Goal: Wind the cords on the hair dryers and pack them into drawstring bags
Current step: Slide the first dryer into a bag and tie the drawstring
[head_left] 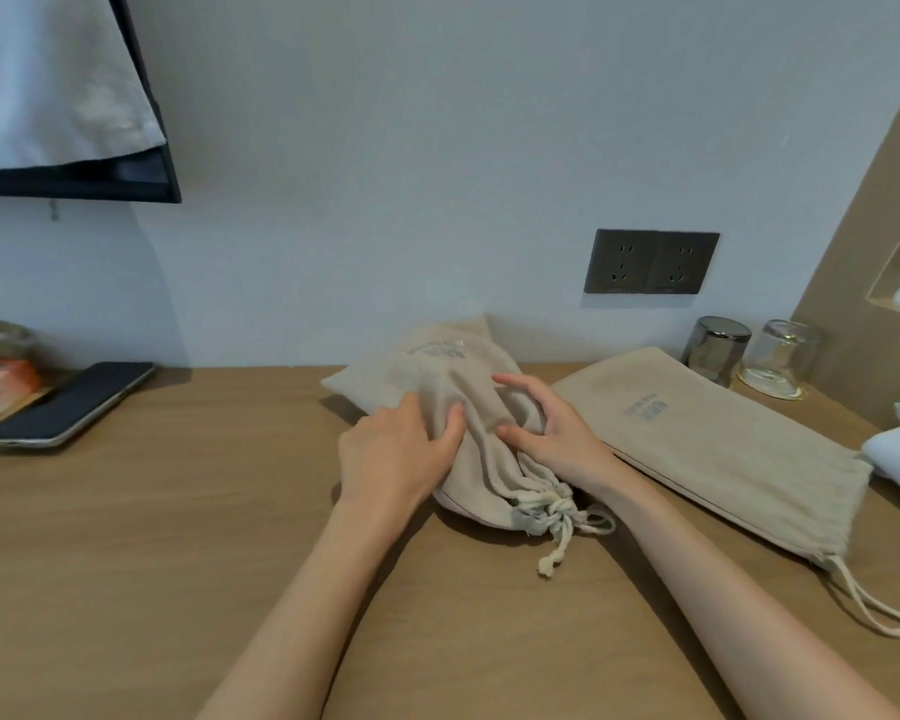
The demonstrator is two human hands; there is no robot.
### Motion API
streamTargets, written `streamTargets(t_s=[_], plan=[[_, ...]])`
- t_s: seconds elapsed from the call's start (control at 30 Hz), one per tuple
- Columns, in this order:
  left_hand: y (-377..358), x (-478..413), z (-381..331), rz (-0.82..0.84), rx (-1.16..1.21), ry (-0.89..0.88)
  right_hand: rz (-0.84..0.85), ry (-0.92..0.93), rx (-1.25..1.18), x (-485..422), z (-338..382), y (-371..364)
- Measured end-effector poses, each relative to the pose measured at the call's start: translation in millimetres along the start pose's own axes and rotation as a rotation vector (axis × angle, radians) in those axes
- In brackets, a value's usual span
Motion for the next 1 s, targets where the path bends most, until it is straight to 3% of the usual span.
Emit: streamTargets(t_s=[0.07,0.17,0.27,0.4,0.5,0.7,1.0], plan=[[8.3,-0.9,0.1,-0.008,-0.119,-0.03,0.057,0.065,0.034,-10.9,9.5,-9.9],[3.8,-3.8,4.9,0.099,-0.044,-0.043,0.069,0.13,0.049,-24.5,22.0,-19.2],[-1.1,-1.5,-4.4,0.135,0.111,-0.087,-0.083,0.142,0.213,-31.1,26.6,-9.6],[21.4,-4.3,-9.1,-0.066,0.109,-0.123,-0.287,0.162,0.388,-13.1,39.5,17.6],[29.1,-9.7,1.5,-0.169,0.159,-0.161,-0.184,0.159,0.39,1.5,46.1,9.8],[-5.5,-9.0,17.8,0.073,0.08,-0.243,0.085,0.203,0.509,21.7,53.5,-23.7],[-0.8,-15.6,32.0,0.155,-0.032,-0.188,-0.014,0.31,0.723,19.6,45.4,-25.2]])
Point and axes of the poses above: each hand's wrist, its own x-axis away from the middle knuckle, its own y-axis out of the back of the hand, z = x × y, the point moved 8 cm from there along -x, towards the middle knuckle, and after that the axes turned 5 degrees about -x, right-handed, at the moved point
